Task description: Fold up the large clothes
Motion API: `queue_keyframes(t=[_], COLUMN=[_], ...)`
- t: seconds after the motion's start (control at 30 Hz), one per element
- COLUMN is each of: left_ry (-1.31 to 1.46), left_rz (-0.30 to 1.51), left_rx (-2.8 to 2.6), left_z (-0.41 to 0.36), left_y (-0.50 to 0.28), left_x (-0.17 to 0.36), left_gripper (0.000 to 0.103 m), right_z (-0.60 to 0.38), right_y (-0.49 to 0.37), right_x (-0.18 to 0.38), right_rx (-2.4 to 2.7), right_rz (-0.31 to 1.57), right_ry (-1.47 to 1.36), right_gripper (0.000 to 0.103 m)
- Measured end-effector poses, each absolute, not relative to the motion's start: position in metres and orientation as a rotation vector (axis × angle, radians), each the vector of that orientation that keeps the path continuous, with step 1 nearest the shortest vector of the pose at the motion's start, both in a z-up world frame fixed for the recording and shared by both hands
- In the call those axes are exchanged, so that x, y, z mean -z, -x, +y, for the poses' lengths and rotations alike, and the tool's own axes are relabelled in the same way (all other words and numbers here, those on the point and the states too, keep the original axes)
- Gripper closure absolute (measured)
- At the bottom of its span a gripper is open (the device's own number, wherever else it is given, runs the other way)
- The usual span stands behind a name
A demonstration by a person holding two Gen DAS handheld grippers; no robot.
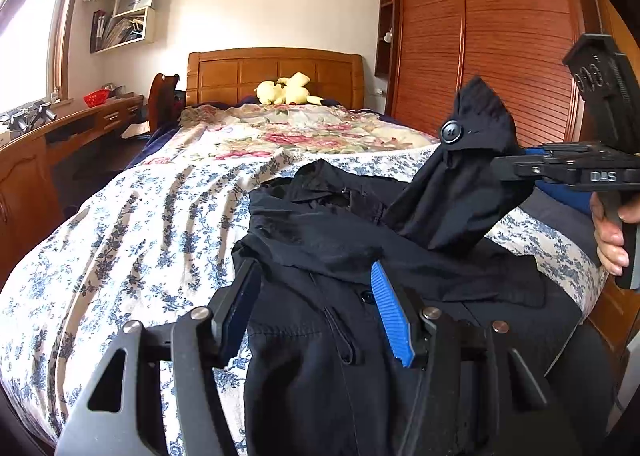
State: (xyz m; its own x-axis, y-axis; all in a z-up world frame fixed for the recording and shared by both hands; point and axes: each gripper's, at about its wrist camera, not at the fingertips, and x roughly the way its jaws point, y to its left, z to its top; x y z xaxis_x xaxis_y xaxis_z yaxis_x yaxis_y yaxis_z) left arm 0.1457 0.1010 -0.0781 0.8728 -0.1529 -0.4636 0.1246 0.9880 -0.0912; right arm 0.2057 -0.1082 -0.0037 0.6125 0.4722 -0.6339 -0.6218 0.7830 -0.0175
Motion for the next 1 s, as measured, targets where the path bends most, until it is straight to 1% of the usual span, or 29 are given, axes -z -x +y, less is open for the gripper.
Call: queue_keyframes(t=[0.2,0.37,0.67,0.9,1.0], left_ry=[0.062,0.057,0.033,-0.011,-0.036], left_rz=[0.496,0.505,0.559,0.653,0.664], left_rx=[0.139,0.144,0.167,0.163,0.154], left_z=[0.104,0.101,0.088,0.068,0.060], left_y=[-0.146,-0.148,-0.151,-0.148,-0.140], left_x=[0.079,0.082,0.099,0.131,0.138], left_gripper=[0.046,0.046,0.046,0.046,0.046], right_z=[-0.111,-0.122,-0.166,-0.195,-0.199], right_y=[-0.191,-0.187,-0.184,-0.189,-0.196], right_x=[-0.007,0.000,0.043,0.081,0.097], right_rx=[-0.679,-0.644,-0.548,-0.518,-0.532], right_rz=[0.631,0.643,0.711,0.754,0.768], right_ry=[0.227,0.245,0.216,0.197,0.201], right_gripper=[0.047,0.047,0.047,0.047,0.047])
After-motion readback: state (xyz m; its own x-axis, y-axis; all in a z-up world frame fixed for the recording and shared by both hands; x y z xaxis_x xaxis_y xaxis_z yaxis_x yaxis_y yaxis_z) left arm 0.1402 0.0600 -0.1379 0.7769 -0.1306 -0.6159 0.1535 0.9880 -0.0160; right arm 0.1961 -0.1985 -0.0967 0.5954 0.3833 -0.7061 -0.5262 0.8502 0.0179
